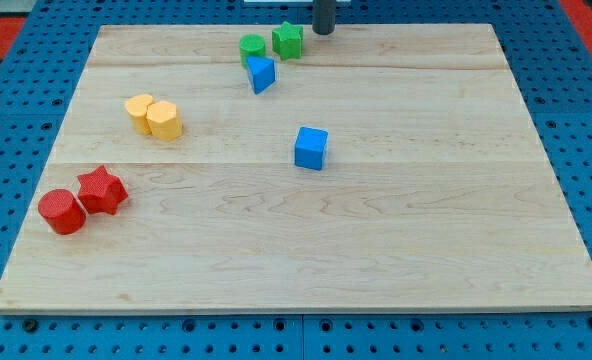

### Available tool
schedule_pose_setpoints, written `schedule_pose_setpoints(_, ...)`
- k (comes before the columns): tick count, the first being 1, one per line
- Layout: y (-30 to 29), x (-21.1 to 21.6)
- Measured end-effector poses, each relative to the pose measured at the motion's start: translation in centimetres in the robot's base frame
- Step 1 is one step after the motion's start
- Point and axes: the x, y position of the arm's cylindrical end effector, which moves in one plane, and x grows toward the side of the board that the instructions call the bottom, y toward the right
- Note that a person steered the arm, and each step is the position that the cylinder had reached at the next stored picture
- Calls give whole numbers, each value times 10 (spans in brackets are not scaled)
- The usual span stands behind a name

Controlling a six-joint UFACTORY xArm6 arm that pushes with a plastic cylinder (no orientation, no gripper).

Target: Move the green star down a bit

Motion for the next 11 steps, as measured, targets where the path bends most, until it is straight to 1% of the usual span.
schedule_pose_setpoints(2,-4,0)
schedule_pose_setpoints(4,-35,0)
schedule_pose_setpoints(5,-60,0)
schedule_pose_setpoints(7,-60,1)
schedule_pose_setpoints(8,-60,16)
schedule_pose_setpoints(10,-60,62)
schedule_pose_setpoints(11,-60,65)
